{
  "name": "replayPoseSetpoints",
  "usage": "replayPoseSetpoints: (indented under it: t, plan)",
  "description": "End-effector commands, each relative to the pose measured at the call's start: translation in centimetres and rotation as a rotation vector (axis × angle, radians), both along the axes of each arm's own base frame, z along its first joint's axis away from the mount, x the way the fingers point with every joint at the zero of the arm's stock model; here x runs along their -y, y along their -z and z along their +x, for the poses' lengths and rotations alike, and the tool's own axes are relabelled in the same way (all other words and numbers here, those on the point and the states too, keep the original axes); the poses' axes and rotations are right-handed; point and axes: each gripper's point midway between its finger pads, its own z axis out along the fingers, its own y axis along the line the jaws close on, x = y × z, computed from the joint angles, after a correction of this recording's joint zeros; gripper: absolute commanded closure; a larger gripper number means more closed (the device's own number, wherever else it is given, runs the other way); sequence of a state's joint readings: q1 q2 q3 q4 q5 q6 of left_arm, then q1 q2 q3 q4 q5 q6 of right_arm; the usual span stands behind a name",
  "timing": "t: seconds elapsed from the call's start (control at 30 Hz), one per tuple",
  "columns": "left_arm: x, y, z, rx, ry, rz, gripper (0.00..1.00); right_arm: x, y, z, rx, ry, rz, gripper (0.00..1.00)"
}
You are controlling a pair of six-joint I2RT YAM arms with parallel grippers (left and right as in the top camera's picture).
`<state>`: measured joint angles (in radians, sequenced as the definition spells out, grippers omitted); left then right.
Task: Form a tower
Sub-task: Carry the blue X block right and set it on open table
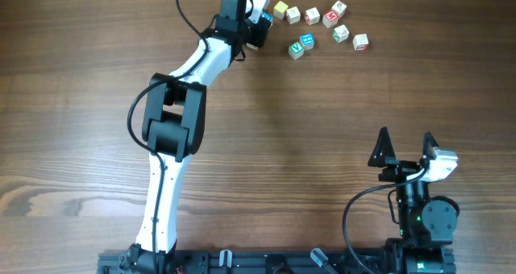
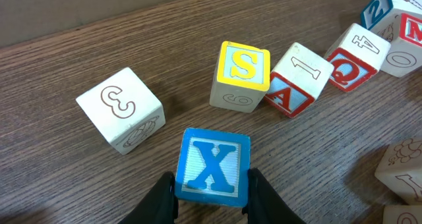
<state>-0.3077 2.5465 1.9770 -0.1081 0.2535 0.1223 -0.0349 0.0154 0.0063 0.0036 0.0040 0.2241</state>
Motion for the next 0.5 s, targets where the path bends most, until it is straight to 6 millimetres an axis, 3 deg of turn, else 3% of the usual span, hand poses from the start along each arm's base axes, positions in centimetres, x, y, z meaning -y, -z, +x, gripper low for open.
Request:
replayPoseSetpoints:
  t: [0.0, 0.13, 0.2, 0.27, 0.37, 0.47]
  plan:
    - [1.1, -7.8, 0.5, 0.12, 0.022, -0.043, 0.75, 0.0, -0.1, 0.0, 0.007, 0.0, 0.014, 0.0]
    - [1.9, -16.3, -0.8, 0.223, 0.04, -0.078, 0.73, 0.0, -0.1, 0.0, 0.007, 0.0, 0.014, 0.0]
    - [2.2, -20.7, -2.7, 0.246, 0.054, -0.087, 0.73, 0.0, -0.1, 0.0, 0.007, 0.0, 0.014, 0.0]
    - [2.5, -23.1, -5.1, 0.216, 0.072, -0.079, 0.74, 0.0, -0.1, 0.0, 0.007, 0.0, 0.014, 0.0]
    - [3.3, -23.4, -9.2, 0.105, 0.108, -0.043, 0.77, 0.0, -0.1, 0.0, 0.008, 0.0, 0.014, 0.0]
    - [5.1, -20.0, -13.9, -0.083, 0.172, 0.029, 0.78, 0.0, -0.1, 0.0, 0.008, 0.0, 0.014, 0.0]
